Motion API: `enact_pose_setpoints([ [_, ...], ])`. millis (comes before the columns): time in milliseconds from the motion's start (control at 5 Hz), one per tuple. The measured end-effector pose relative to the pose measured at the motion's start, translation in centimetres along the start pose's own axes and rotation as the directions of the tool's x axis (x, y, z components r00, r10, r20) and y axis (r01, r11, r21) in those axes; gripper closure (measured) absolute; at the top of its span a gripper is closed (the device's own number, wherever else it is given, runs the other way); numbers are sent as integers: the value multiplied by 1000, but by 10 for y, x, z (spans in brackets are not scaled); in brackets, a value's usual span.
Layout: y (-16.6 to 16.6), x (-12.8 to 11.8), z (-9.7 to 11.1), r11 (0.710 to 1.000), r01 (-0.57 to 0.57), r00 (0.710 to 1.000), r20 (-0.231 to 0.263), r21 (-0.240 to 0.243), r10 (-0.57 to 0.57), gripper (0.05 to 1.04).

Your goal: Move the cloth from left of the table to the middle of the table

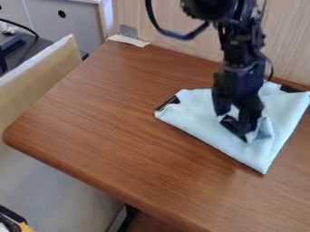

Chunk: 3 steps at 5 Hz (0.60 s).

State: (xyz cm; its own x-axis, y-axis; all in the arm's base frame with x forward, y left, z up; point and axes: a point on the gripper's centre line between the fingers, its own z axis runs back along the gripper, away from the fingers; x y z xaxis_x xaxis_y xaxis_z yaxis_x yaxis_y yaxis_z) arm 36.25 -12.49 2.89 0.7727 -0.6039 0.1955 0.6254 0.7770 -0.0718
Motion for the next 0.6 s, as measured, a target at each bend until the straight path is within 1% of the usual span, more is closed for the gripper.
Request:
enact_pose_setpoints([
  [200, -3, 6, 31, 1000, 22, 999, 40, 13, -23, 84],
  [400, -2, 7, 73, 998, 43, 995, 91, 40, -47, 84],
  [600, 7, 1, 105, 998, 13, 991, 135, 59, -21, 84],
])
